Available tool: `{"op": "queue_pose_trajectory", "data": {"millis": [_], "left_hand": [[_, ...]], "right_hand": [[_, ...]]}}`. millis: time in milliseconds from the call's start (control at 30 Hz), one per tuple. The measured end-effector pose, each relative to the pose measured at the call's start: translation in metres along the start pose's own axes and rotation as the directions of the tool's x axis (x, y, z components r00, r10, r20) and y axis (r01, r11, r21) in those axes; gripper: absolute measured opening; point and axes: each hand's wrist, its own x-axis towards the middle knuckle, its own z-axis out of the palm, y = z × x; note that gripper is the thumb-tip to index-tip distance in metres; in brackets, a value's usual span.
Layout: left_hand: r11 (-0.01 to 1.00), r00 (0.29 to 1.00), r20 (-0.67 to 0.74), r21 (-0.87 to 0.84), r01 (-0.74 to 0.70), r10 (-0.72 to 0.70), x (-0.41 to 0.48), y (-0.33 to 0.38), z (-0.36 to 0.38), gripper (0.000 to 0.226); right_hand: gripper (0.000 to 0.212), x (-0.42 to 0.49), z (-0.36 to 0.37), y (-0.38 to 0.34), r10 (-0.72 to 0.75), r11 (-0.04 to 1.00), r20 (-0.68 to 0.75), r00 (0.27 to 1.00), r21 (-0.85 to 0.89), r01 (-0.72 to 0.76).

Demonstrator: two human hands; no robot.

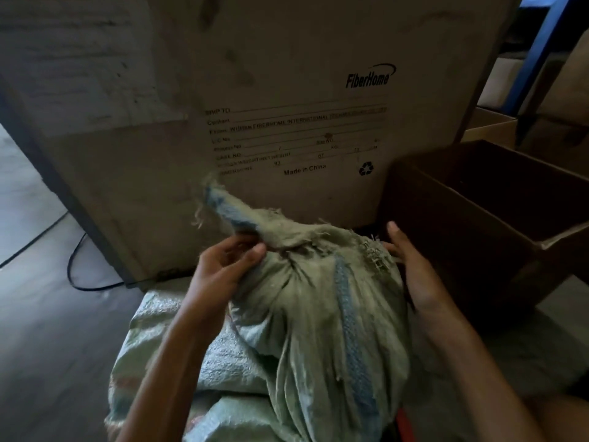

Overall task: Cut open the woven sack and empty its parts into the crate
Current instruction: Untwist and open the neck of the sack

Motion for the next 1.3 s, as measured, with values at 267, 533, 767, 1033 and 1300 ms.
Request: {"op": "queue_pose_trajectory", "data": {"millis": [267, 533, 767, 1033, 1300], "left_hand": [[0.851, 0.940, 0.297, 0.439, -0.290, 0.167, 0.001, -0.011, 0.052, 0.005], [0.786, 0.989, 0.078, 0.600, -0.149, 0.128, 0.012, -0.025, 0.051, 0.015], [0.948, 0.875, -0.482, 0.298, 0.109, 0.051, 0.024, -0.016, -0.063, 0.018], [0.994, 0.970, -0.237, 0.087, 0.068, -0.046, 0.017, -0.020, -0.035, 0.008], [0.857, 0.977, -0.195, 0.486, 0.173, -0.087, 0.012, -0.057, -0.008, 0.066]], "right_hand": [[0.038, 0.015, -0.012, 0.006, -0.349, 0.734, 0.325, 0.879, -0.488, 0.472], [0.026, 0.037, -0.039, 0.017, -0.706, 0.505, 0.021, 0.708, -0.685, 0.524], [0.022, 0.027, -0.115, -0.016, -0.502, 0.865, -0.535, 0.680, -0.318, 0.389], [0.075, 0.020, -0.043, 0.002, -0.025, 0.925, -0.219, 0.975, -0.376, -0.061], [0.125, 0.013, -0.006, 0.055, 0.288, 0.719, 0.034, 0.957, -0.668, -0.193]]}}
